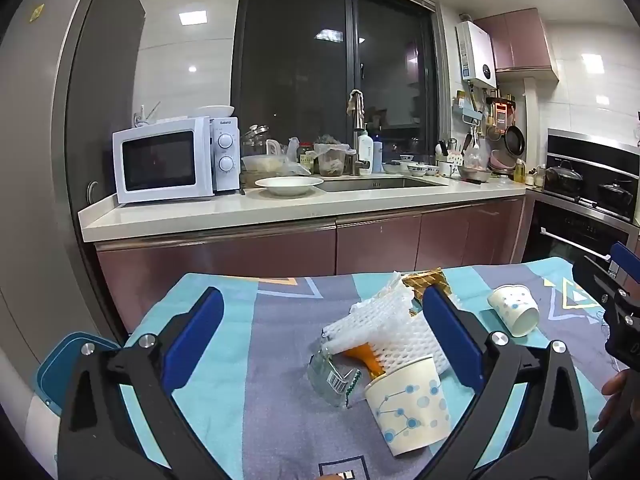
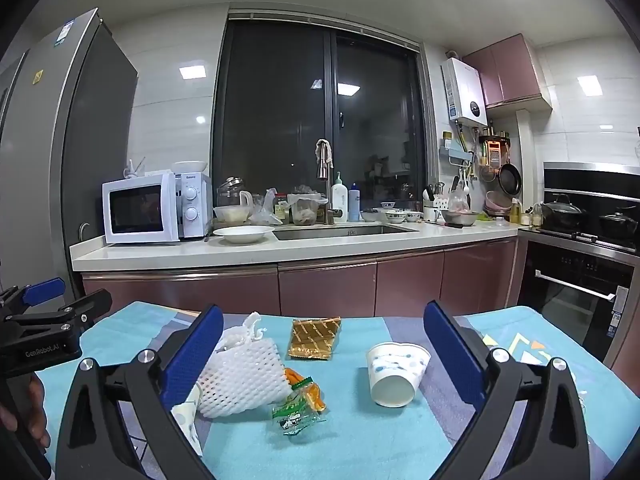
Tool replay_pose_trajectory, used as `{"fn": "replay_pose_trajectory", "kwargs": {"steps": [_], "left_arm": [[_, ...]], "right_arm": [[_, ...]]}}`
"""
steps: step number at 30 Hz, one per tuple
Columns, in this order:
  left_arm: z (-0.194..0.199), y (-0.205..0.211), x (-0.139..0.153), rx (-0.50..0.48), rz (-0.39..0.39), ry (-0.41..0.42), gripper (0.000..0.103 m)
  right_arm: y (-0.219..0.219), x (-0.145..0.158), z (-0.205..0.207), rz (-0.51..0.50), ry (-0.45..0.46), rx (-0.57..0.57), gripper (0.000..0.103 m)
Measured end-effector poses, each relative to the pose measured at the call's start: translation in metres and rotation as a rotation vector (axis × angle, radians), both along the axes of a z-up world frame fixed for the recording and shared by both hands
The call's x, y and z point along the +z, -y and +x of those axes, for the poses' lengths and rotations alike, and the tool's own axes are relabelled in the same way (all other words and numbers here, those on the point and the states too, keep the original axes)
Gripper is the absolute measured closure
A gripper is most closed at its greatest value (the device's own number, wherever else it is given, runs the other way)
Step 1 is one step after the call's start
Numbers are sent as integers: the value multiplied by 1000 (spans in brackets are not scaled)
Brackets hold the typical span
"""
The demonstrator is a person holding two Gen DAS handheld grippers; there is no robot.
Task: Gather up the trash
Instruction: 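Move both tools toward the trash on the table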
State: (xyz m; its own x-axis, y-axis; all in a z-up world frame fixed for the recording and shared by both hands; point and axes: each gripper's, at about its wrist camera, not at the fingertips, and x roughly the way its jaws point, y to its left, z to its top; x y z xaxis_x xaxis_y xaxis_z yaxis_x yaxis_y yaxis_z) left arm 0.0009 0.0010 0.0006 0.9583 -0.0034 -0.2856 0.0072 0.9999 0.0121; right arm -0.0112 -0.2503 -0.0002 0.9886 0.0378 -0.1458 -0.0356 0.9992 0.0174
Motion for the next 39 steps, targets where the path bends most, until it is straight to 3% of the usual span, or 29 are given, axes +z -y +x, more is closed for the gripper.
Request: {"fn": "replay_pose_trajectory", "kwargs": {"steps": [39], "left_arm": [[4,9,-8,2,-10,0,5]], "right_arm": [[3,-5,10,6,-62,-9,6]]}}
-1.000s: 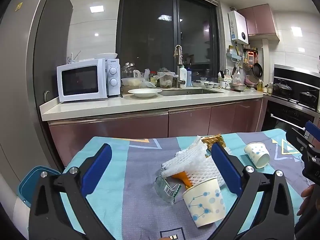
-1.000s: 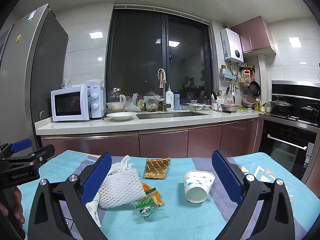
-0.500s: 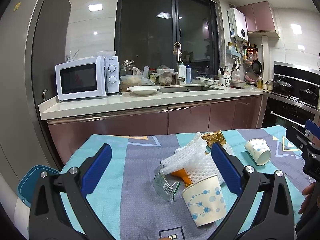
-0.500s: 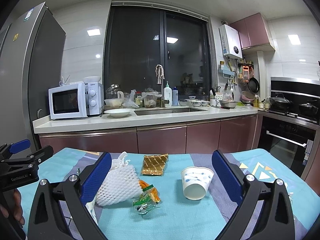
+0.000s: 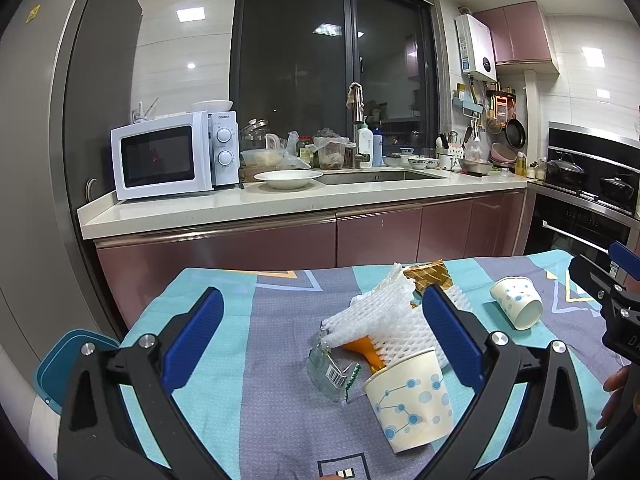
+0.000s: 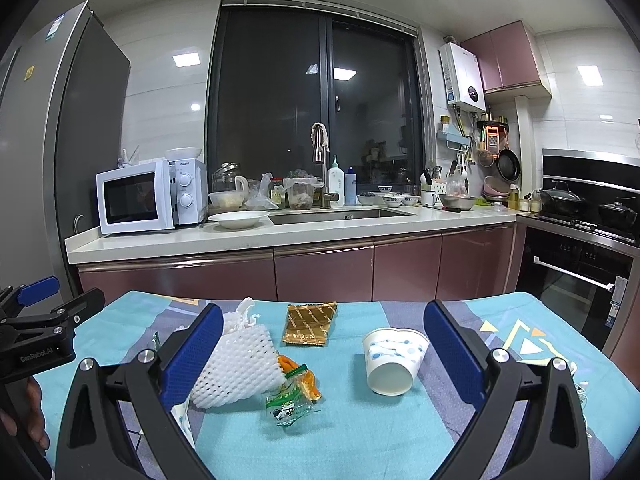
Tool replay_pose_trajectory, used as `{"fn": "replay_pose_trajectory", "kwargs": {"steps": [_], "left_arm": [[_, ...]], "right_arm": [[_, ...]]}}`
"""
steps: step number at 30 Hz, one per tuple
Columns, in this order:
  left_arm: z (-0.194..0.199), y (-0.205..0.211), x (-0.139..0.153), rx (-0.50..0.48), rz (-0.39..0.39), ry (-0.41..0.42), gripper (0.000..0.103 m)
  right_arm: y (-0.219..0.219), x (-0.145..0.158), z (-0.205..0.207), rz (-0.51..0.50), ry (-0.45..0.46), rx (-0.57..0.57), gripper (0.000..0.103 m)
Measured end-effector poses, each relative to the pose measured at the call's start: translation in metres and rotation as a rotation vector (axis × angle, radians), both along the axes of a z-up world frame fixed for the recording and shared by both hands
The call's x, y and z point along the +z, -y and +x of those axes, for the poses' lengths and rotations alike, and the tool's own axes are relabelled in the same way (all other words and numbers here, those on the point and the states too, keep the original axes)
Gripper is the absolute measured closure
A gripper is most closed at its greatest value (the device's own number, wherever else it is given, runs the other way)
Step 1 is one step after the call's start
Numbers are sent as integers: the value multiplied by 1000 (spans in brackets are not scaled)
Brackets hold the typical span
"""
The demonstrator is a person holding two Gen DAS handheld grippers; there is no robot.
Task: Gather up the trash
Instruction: 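Move both tools toward the trash on the table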
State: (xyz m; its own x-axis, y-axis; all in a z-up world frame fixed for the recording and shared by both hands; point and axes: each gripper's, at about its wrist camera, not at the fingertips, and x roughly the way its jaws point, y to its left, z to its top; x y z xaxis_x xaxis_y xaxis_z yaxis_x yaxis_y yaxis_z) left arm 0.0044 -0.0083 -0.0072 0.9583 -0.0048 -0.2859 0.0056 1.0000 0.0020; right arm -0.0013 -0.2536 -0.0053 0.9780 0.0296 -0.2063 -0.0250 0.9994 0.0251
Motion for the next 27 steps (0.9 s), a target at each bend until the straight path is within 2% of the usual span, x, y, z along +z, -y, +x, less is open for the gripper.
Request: {"fn": "replay_pose_trajectory", "kwargs": {"steps": [11,16,27], "left_arm": [[2,3,-2,-4,19,-15,5],[5,4,-4,-11,5,-34,5],[14,11,-7,-27,-15,-121,5]], "right_arm": [[0,-1,4,-4,-13,6,6],[-1,-2,3,-5,-18,13,6],[0,-2,9,-11,-65,16,6]]}}
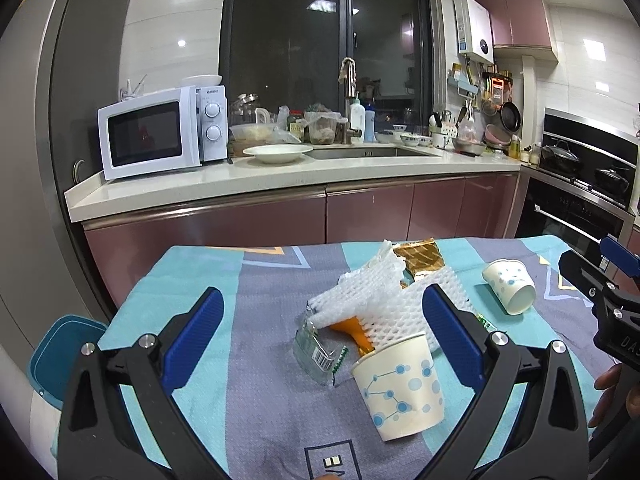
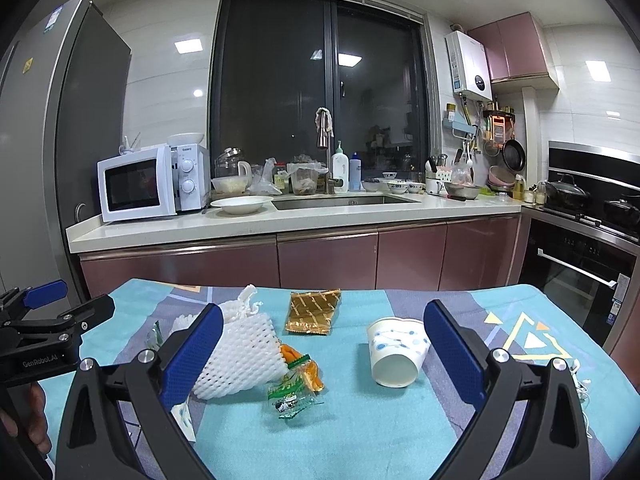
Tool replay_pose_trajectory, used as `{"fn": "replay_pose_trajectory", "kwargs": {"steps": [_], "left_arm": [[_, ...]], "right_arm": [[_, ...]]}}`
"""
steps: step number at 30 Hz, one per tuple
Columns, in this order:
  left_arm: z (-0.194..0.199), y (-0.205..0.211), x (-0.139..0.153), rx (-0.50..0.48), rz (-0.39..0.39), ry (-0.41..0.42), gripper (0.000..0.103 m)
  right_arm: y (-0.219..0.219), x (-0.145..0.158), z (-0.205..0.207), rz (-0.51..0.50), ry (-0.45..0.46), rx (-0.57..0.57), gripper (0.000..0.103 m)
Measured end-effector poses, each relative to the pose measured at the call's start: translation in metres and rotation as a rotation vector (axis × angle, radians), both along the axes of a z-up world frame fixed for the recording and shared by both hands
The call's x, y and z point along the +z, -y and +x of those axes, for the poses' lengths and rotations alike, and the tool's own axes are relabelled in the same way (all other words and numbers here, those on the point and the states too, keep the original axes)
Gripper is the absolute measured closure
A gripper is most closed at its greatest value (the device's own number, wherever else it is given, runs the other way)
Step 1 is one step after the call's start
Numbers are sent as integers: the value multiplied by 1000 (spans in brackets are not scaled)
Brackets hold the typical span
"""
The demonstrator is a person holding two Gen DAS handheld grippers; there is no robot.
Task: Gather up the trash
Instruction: 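Move both tools toward the trash on the table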
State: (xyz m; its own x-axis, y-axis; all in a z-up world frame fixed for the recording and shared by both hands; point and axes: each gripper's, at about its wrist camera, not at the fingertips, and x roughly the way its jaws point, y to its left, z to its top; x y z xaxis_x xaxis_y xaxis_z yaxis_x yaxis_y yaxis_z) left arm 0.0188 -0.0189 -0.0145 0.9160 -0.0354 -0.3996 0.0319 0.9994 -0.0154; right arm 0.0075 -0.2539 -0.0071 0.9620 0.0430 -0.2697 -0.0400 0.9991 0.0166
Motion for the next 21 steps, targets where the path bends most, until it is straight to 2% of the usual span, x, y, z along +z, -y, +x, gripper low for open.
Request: {"fn": "replay_pose_trajectory", "kwargs": {"steps": [2,6,14,21], "left_arm": [[1,3,-2,-3,45,1,5],[3,6,-4,-3,77,-19,5],[4,7,-5,-6,49,-16,5],[7,10,-9,-50,-8,-104,5]], "right_arm": [[0,-1,1,-2,-8,-1,6],[2,-1,1,-4,-19,-1,6],[2,-1,2,-6,-33,-4,6],[5,-3,3,-12,-56,-9,6]]}}
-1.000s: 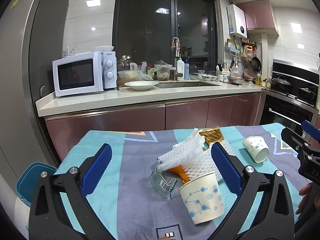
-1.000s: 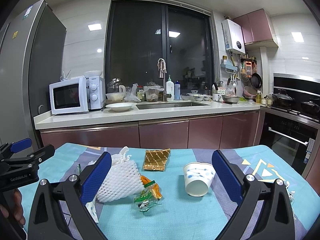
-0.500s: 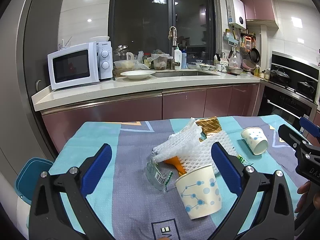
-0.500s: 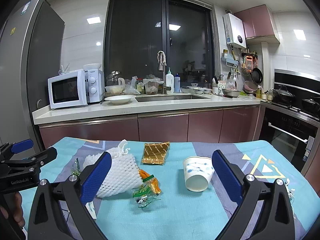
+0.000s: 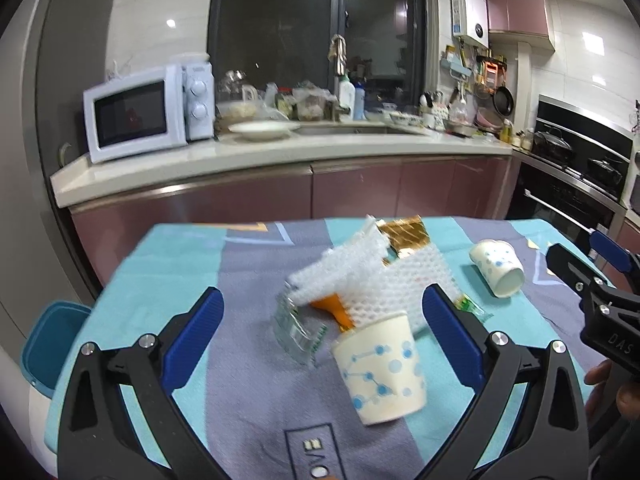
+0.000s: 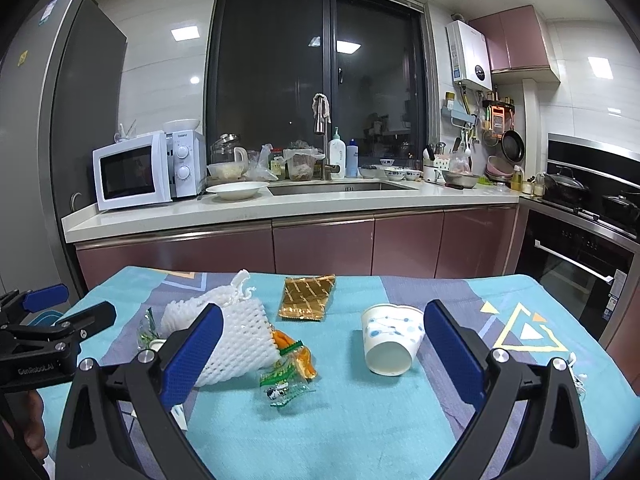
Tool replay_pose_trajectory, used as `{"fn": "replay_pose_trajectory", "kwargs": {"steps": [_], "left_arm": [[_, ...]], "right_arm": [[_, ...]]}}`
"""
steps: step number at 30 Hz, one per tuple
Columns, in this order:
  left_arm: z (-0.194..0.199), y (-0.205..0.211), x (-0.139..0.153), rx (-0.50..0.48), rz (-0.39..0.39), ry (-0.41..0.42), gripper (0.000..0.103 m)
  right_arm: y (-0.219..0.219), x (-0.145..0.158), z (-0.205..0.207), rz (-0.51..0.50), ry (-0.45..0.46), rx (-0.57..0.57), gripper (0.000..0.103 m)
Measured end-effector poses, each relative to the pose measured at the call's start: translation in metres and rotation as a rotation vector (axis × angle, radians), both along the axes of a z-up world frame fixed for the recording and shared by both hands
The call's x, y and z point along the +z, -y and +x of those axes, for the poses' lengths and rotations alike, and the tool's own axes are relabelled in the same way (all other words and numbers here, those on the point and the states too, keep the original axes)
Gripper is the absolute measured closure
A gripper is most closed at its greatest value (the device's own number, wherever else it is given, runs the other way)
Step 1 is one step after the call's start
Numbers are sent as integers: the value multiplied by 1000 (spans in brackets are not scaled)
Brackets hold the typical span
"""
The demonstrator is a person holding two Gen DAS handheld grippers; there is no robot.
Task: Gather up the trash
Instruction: 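Move both tools toward the trash on the table, then grasp the blue-dotted paper cup with the left tool while the right tool grasps the green wrapper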
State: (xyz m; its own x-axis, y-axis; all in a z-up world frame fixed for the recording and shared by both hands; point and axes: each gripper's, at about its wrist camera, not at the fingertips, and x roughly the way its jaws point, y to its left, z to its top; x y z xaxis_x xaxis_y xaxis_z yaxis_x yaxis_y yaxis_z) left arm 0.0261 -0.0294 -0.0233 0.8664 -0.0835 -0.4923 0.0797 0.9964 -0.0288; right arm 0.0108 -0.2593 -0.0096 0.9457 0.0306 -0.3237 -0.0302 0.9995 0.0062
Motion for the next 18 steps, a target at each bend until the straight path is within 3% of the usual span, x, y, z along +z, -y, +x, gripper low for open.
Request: {"fn": "replay_pose_trajectory", "kwargs": {"steps": [18], "left_arm": [[26,41,-43,-86,12,-171,5]], "right_arm": [[18,-24,17,17,-114,6,6]]}}
